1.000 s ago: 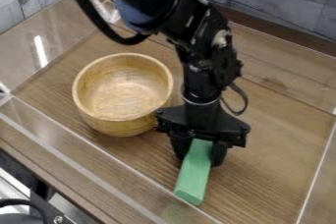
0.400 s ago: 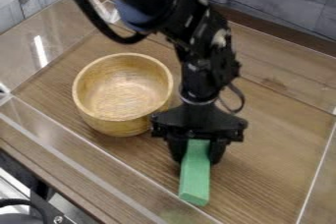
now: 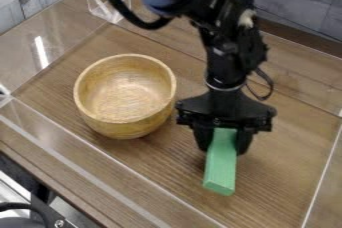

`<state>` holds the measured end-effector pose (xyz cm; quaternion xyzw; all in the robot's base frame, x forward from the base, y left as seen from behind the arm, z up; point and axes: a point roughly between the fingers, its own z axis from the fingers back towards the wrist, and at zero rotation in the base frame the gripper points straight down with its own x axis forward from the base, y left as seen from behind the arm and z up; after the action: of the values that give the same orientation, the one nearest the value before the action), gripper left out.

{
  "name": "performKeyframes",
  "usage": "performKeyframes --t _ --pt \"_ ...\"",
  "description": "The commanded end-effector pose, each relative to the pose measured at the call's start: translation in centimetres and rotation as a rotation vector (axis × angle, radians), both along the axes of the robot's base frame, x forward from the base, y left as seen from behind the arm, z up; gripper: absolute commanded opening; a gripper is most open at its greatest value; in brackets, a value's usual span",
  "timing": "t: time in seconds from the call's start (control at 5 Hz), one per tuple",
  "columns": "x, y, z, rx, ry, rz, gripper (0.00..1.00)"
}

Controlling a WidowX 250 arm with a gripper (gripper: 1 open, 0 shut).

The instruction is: Move green object from inside the wooden bowl to the table next to it

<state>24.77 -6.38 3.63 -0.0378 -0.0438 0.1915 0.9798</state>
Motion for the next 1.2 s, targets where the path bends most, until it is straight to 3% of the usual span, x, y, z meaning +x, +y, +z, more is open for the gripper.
performKeyframes --t 0.0,0.2,0.6,1.0 --pt "1.0 -0.8 2.9 -0.011 -0.067 -0.053 0.00" --pt "1.0 -1.2 4.7 -0.006 -0.087 -0.099 0.00" --pt "3.6 2.3 6.1 0.025 -0.145 -0.064 0.00" --pt "3.3 4.4 3.5 0.039 -0.122 -0.128 0.00"
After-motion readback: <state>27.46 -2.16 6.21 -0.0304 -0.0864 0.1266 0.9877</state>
